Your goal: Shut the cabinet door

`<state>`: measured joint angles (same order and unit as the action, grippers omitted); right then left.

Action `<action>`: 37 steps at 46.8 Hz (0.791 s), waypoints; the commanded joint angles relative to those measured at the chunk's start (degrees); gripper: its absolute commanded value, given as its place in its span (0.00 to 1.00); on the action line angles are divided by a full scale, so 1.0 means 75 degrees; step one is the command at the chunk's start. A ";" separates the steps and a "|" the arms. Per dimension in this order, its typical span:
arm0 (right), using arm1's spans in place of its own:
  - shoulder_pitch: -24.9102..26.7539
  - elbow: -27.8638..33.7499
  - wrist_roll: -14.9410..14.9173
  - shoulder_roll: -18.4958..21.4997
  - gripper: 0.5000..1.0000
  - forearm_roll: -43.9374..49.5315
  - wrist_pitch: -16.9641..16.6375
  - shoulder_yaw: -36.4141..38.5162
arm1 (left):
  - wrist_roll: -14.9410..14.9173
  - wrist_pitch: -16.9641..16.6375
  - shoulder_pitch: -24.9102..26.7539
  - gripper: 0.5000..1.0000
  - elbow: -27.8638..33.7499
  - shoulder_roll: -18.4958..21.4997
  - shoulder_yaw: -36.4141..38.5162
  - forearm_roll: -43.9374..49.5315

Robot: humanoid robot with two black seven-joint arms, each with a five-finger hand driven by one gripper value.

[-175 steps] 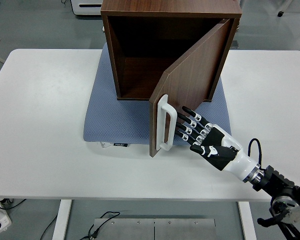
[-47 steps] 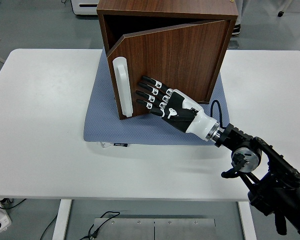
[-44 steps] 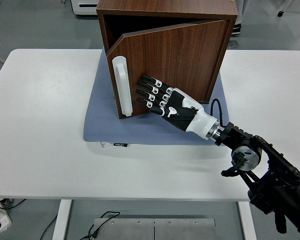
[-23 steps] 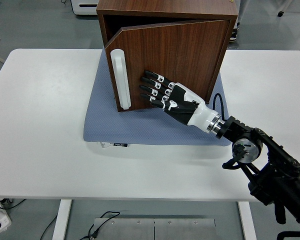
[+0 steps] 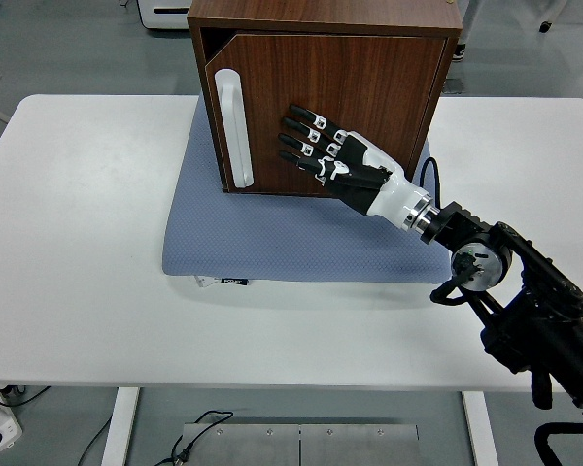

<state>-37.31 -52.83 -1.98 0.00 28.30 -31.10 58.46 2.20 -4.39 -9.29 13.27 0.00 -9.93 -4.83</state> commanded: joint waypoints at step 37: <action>-0.0170 0.0095 -0.0053 0.0000 1.00 -0.0410 0.0385 -0.0001 | -0.0001 -0.0001 -0.0004 1.00 0.0000 0.0000 0.0000 0.0000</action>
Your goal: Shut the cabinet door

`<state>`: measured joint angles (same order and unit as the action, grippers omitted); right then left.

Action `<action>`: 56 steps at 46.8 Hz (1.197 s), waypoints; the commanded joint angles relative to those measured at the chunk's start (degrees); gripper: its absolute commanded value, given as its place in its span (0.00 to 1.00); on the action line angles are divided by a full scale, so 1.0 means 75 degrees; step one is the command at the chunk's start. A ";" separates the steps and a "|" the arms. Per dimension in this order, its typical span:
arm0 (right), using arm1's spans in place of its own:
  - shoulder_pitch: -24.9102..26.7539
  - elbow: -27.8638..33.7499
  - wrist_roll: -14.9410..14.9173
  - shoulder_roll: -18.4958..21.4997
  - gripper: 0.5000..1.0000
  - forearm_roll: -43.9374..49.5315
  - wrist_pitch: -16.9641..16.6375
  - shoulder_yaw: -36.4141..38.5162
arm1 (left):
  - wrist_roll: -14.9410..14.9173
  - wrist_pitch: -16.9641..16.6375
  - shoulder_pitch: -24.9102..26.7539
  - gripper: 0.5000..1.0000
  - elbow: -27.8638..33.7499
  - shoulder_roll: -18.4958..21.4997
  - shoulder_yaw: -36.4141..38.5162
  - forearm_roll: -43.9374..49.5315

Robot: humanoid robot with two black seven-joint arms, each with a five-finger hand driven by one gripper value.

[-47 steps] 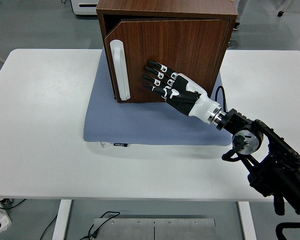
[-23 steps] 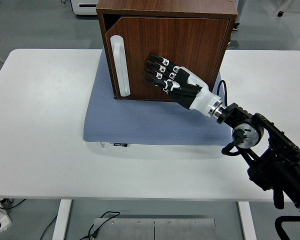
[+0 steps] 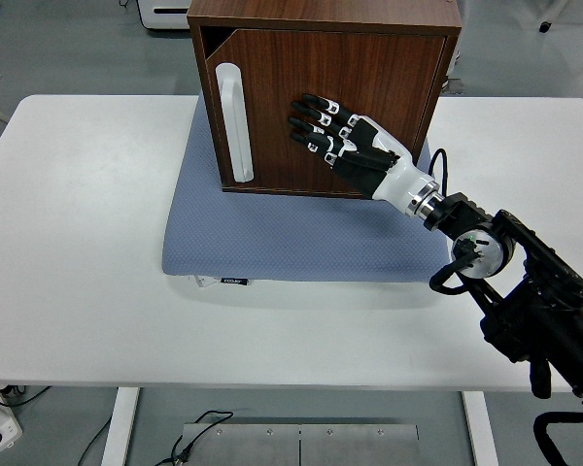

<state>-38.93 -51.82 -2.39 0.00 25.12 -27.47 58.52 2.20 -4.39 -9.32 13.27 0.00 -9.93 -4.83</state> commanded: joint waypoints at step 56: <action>0.1909 -0.1985 0.0014 -0.1382 1.00 0.0026 -0.0814 0.0846 | -0.0001 0.0000 0.0000 1.00 0.0000 0.0000 0.0000 0.0000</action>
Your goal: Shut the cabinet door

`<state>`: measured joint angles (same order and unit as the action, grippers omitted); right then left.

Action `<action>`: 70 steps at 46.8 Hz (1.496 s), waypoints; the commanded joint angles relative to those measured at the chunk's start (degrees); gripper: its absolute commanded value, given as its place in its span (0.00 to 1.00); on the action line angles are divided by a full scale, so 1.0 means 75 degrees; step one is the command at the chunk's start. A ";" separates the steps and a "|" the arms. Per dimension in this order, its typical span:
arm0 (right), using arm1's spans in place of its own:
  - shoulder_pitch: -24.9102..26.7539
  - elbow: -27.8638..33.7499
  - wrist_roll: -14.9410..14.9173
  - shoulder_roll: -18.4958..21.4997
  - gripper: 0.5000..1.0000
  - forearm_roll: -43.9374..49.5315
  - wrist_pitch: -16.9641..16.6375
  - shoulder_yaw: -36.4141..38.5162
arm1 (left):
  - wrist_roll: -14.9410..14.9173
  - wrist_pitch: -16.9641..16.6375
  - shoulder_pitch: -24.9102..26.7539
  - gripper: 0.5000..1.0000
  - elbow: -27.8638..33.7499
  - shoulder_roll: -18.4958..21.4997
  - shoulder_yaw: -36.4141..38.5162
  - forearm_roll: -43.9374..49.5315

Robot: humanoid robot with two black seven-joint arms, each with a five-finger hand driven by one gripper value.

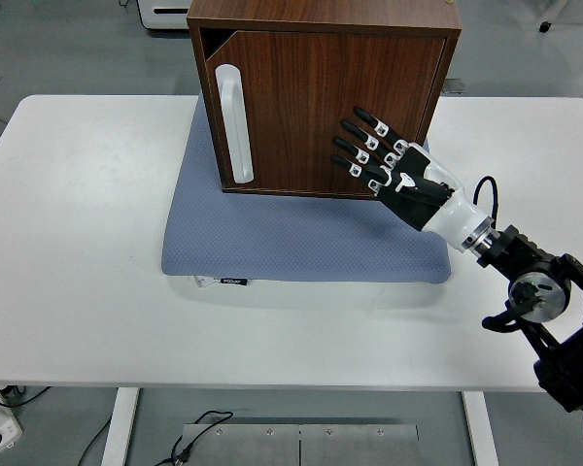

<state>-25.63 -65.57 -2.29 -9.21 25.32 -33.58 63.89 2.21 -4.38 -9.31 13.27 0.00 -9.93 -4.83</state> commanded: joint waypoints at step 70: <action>0.1859 0.0106 -0.0151 -0.0202 1.00 -0.0645 0.0575 0.3270 | -0.0002 -0.0002 0.0000 1.00 0.0000 0.0000 0.0000 0.0000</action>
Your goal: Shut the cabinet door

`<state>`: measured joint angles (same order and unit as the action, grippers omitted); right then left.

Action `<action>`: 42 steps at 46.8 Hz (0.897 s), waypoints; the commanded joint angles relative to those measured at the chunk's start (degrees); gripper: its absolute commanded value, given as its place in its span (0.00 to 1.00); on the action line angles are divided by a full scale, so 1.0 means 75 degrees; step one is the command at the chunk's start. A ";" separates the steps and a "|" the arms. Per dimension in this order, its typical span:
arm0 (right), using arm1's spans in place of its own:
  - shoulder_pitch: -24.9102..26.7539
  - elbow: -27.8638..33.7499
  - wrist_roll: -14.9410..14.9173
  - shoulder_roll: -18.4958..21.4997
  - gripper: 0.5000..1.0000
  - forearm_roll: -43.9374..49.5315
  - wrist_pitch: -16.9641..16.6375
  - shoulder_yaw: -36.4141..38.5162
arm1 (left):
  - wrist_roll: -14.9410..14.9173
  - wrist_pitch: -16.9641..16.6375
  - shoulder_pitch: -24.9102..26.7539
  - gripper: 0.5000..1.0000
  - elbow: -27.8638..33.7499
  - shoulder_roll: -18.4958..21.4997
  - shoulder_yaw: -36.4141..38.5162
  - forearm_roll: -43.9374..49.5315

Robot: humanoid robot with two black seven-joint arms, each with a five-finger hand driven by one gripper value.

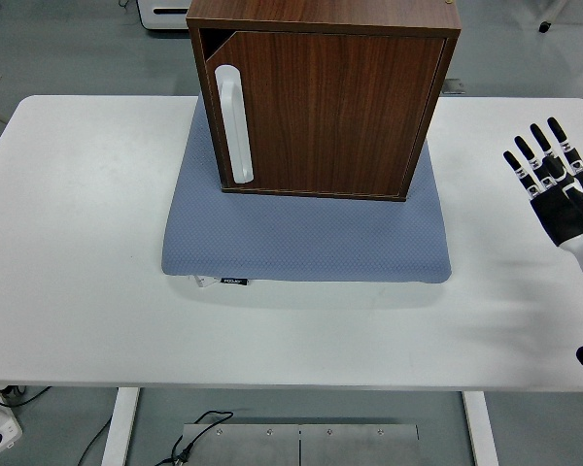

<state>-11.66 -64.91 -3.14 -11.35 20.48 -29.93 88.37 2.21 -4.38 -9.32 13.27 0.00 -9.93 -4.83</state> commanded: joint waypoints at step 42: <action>-0.0039 0.0499 -0.0296 0.1314 1.00 -0.0001 0.0920 0.0440 | -0.0001 -0.0002 0.0000 1.00 0.0000 0.0000 0.0000 0.0000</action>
<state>-12.08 -61.24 -5.31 -1.55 20.53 -23.02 91.73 2.21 -4.39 -9.32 13.27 0.00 -9.93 -4.83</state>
